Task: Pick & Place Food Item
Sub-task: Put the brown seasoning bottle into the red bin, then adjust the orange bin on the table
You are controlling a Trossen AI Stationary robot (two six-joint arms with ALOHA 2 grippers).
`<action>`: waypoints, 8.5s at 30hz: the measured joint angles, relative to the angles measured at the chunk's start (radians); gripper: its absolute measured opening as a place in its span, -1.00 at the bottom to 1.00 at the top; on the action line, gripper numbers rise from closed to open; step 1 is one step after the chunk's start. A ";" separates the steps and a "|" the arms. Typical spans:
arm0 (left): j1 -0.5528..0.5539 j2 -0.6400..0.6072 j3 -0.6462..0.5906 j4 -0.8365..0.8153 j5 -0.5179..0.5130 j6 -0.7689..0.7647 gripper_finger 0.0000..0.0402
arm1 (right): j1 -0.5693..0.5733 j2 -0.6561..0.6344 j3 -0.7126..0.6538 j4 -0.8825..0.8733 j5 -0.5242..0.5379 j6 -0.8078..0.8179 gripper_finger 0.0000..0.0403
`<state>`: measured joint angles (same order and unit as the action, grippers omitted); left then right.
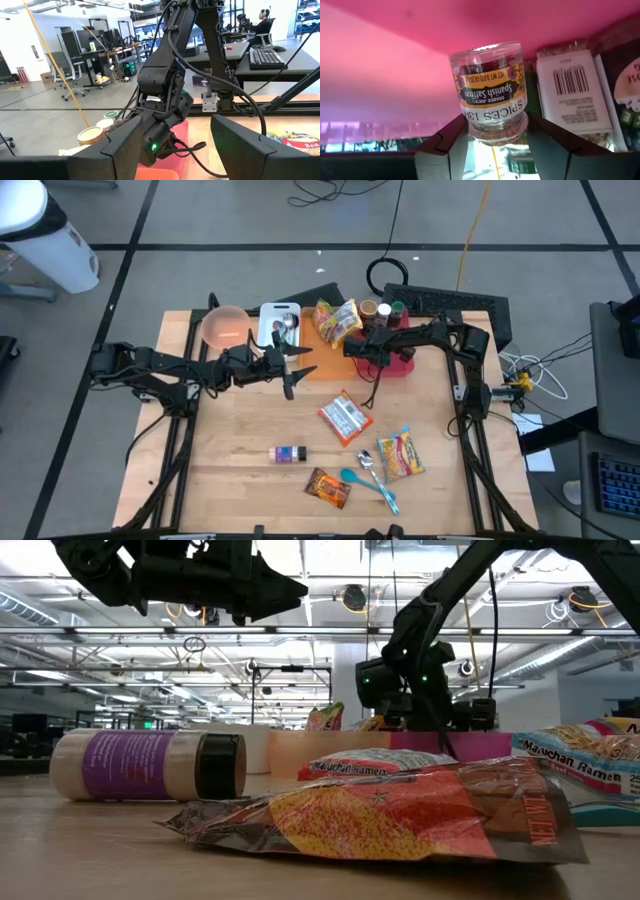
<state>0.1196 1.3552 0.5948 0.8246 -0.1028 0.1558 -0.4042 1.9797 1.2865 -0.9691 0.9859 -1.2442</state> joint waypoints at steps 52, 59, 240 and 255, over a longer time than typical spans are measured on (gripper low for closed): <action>0.000 0.000 0.000 -0.005 0.000 0.004 0.19 | 0.020 0.000 0.000 0.042 -0.228 0.107 -0.07; 0.000 0.000 0.000 -0.005 0.000 0.004 0.19 | 0.020 -0.007 0.000 0.043 -0.233 0.107 -0.66; 0.142 0.000 0.000 -0.099 0.103 -0.083 0.19 | -0.062 -0.538 -0.247 0.833 -0.883 1.069 0.28; 0.207 0.000 0.000 -0.352 0.467 -0.054 0.19 | 0.033 -0.554 -0.248 0.778 -0.910 0.990 0.52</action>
<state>0.3264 1.3548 0.5949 0.4728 0.3644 0.1023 -0.3709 1.4261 1.0389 -0.1912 0.0755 -0.2540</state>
